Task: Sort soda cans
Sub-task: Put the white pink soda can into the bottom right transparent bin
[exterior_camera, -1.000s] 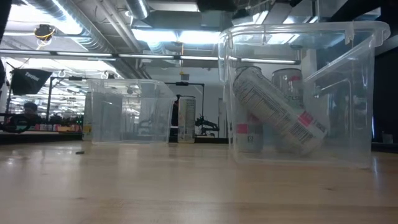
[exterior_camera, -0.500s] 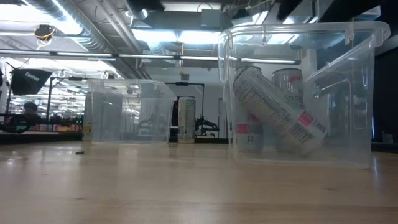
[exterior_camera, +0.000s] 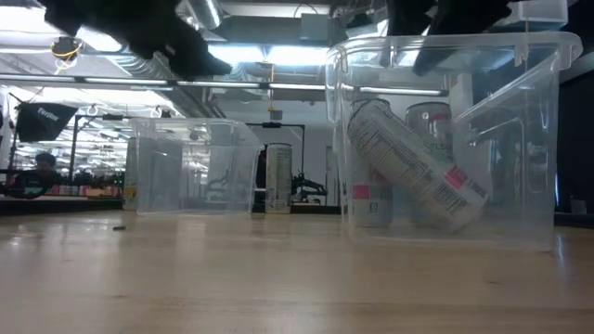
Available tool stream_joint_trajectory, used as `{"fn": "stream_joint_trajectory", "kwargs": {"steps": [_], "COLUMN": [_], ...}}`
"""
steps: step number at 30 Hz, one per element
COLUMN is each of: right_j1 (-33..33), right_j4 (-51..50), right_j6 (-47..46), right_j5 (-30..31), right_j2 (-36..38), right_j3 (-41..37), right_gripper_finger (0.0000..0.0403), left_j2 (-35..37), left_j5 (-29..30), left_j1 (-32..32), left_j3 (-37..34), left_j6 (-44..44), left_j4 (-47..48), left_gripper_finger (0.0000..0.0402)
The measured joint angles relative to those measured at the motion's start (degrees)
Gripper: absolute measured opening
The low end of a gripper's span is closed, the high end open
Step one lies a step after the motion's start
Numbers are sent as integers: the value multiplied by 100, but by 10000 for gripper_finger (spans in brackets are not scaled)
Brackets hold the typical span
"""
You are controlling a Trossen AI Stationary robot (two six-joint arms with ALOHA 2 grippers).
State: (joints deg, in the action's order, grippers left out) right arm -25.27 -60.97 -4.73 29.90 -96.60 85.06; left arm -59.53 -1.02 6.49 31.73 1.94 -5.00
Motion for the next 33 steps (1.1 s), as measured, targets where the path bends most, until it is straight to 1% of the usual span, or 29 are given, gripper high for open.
{"fn": "stream_joint_trajectory", "kwargs": {"steps": [4,8,17,22,28,29,33], "right_j1": [-21,-20,142,328,487,514,603], "right_j4": [129,168,808,953,1054,1025,998], "right_j6": [-448,-838,-918,-931,-811,-789,-795], "right_j5": [-177,-215,-418,-498,-419,-331,-396], "right_j2": [-3,-4,6,35,24,10,-42], "right_j3": [-103,-306,-898,-1077,-1146,-1169,-1178], "right_gripper_finger": [365,365,365,365,365,365,365], "left_j2": [-132,-441,-1598,-2255,-3023,-3140,-3581], "left_j5": [7,5,7,22,28,32,37], "left_j1": [53,98,106,102,97,96,97], "left_j3": [-445,-687,-676,-669,-630,-585,-298], "left_j6": [-31,-64,-53,-47,51,69,128], "left_j4": [-883,-1556,-2456,-3277,-4152,-4192,-4205], "left_gripper_finger": [347,347,347,347,347,347,347]}}
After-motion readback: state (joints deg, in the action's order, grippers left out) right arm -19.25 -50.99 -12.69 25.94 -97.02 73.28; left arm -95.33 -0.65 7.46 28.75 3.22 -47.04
